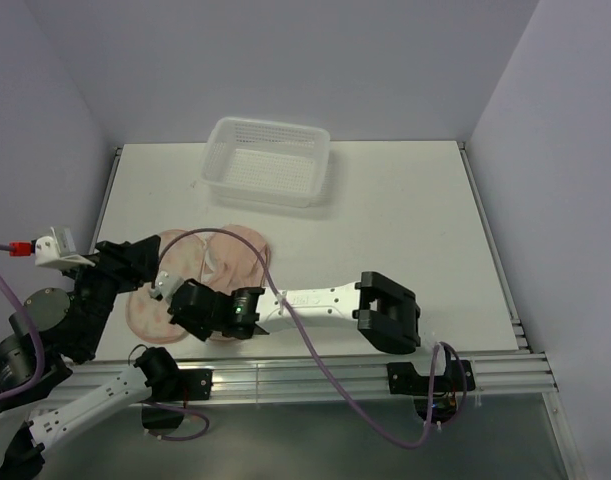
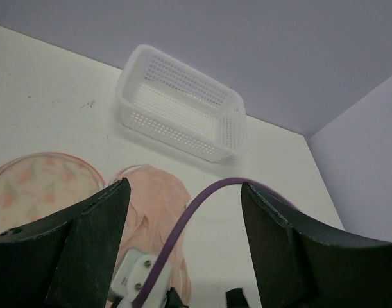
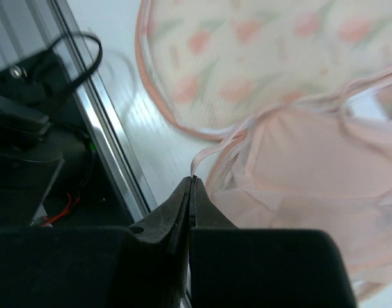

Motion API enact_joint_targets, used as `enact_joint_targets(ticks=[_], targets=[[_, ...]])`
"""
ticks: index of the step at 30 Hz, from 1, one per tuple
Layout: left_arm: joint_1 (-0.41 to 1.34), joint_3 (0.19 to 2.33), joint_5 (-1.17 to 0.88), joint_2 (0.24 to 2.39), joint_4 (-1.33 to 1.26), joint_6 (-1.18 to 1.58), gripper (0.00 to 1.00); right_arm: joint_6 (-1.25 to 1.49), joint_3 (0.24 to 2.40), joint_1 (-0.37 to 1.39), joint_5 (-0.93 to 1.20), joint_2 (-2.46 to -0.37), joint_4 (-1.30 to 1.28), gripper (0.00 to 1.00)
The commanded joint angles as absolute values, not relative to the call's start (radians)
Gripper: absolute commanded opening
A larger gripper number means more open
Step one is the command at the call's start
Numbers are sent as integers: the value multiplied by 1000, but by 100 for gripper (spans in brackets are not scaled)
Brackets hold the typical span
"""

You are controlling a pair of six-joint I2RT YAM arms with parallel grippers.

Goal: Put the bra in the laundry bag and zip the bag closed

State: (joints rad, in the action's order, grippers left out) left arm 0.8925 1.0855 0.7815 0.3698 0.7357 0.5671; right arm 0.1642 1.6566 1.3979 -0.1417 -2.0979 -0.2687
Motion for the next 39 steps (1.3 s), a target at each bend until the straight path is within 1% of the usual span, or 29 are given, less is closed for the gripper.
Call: enact_joint_targets(ticks=[1, 3, 10, 17, 26, 29, 32, 33, 34, 36, 37, 39], targets=[[890, 1071, 762, 368, 690, 583, 77, 134, 1681, 1367, -187, -2031, -238, 0], [890, 1060, 762, 370, 687, 595, 76, 130, 1677, 1344, -190, -2029, -233, 0], [890, 985, 793, 368, 687, 693, 68, 141, 1638, 1279, -207, -2028, -164, 0], [890, 916, 822, 399, 683, 802, 62, 143, 1600, 1239, -236, -2055, -40, 0], [890, 861, 888, 485, 661, 876, 58, 218, 1488, 1223, -342, -2060, 77, 0], [890, 848, 917, 514, 663, 914, 57, 242, 1474, 1216, -412, -2056, 95, 3], [888, 845, 931, 544, 653, 928, 57, 274, 1468, 1207, -419, -2045, 100, 12], [888, 847, 940, 552, 660, 936, 57, 287, 1470, 1206, -416, -2042, 100, 18], [888, 854, 946, 564, 667, 949, 57, 291, 1471, 1204, -417, -2039, 98, 21], [884, 865, 968, 592, 686, 962, 57, 308, 1467, 1204, -416, -2025, 98, 32], [876, 865, 971, 600, 684, 957, 57, 317, 1451, 1204, -413, -2016, 101, 40], [855, 864, 963, 614, 661, 942, 57, 342, 1428, 1200, -376, -1985, 109, 50]])
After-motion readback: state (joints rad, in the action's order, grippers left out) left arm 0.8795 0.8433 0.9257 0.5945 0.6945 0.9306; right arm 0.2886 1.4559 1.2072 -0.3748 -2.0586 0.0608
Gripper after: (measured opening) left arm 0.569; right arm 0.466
